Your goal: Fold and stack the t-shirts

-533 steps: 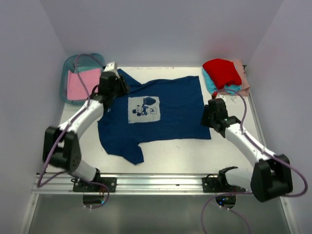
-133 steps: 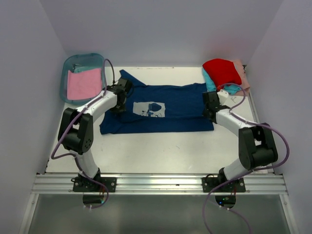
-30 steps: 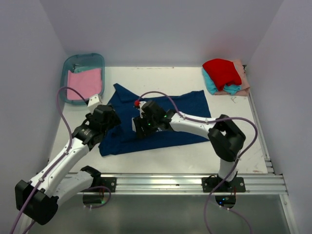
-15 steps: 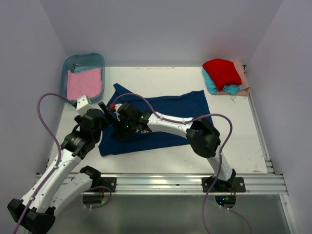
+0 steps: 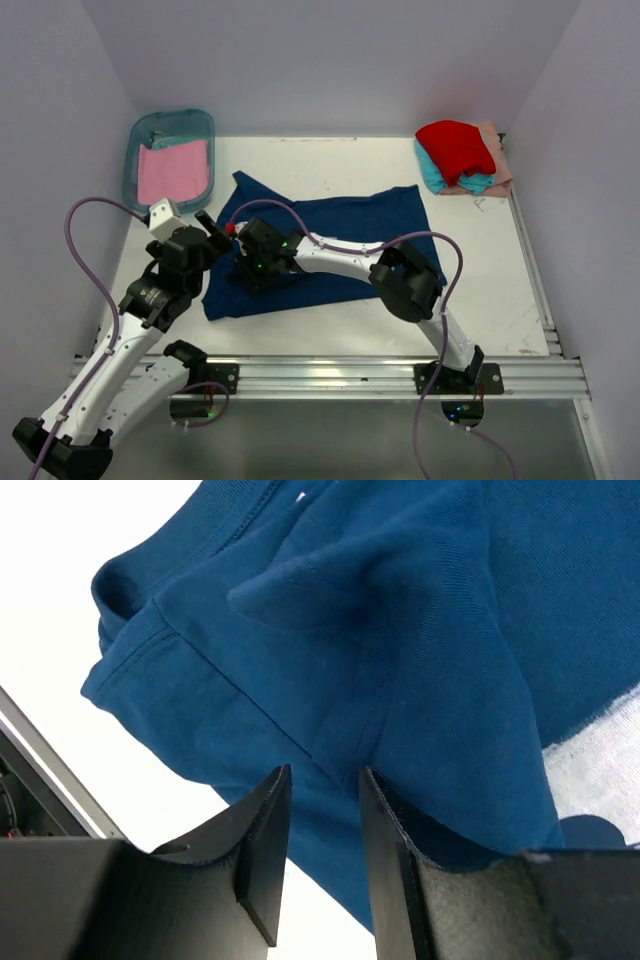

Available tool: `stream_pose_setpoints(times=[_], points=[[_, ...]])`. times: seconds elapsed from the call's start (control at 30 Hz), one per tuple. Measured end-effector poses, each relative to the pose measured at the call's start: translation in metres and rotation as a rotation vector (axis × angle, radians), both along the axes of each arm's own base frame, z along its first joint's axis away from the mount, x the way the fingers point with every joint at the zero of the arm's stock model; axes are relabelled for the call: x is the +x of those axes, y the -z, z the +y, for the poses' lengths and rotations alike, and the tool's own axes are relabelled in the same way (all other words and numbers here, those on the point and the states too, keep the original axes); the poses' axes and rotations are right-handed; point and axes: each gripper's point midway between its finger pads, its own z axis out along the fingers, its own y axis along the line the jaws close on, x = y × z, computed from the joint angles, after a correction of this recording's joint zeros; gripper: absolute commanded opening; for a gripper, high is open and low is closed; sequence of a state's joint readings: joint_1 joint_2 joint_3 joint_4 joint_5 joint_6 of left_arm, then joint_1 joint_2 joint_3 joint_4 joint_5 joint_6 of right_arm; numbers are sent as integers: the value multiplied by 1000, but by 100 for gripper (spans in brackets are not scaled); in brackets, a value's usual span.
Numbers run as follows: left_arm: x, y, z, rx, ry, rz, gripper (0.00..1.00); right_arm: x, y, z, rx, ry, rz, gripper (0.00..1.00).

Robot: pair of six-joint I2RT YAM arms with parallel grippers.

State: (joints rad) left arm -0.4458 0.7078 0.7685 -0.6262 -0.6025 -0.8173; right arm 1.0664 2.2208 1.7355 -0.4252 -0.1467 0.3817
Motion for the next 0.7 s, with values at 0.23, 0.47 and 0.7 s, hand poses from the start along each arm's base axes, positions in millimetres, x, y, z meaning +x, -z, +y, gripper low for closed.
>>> stream_pose_setpoints(times=[0.23,0.47,0.7], points=[[-2,2,2,4,-6,8,99,2,7,-2,-21,15,-10,35],[-3,3,3,3,-12,12,100,7,18,-3,-49,32,-26,27],[-4,4,3,5,-12,18,100,12,21,-3,-56,48,-45,1]])
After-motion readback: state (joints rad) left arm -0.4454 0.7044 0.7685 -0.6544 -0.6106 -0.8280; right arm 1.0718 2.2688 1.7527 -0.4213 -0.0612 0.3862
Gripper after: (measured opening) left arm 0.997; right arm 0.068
